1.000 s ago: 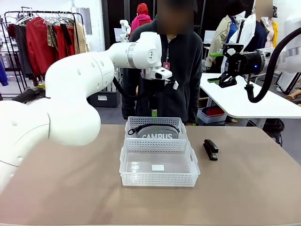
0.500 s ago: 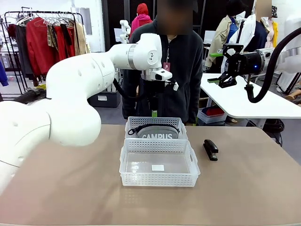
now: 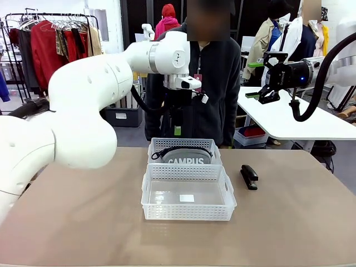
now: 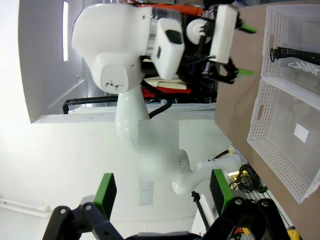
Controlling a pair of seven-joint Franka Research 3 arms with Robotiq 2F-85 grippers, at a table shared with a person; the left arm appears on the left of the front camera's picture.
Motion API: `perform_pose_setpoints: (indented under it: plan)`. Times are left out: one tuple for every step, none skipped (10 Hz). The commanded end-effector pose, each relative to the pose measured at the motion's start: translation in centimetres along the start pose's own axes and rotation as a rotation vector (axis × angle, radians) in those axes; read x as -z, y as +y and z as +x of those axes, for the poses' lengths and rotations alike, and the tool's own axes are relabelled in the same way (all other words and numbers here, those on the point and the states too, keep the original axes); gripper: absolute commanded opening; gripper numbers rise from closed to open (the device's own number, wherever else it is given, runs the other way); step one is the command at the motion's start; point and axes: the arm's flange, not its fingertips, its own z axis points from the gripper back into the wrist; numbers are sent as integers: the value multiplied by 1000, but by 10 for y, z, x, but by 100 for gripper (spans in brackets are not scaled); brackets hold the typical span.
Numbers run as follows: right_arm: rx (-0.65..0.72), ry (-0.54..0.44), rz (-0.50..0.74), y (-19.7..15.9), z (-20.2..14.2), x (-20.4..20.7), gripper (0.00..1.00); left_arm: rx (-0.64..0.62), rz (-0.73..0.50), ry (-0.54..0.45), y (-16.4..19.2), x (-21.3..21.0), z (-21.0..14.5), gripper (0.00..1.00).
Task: Distribute items into two baskets.
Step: Pick up the Stapler that the person points to.
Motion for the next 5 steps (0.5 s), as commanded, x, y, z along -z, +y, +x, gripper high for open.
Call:
perform_pose_setpoints:
  plan:
    - [6,-1,0,2,0,0,100,-99,15,127,-41,-6,-21,100]
    - [6,-1,0,2,0,0,100,-119,-8,192,-54,-17,-38,100]
    - [6,-1,0,2,0,0,100,-166,-13,225,-69,-23,-47,100]
    - [6,-1,0,2,0,0,100,-196,-16,244,-84,-32,-59,100]
    - [6,-1,0,2,0,0,100,-188,-40,276,-98,-40,-73,100]
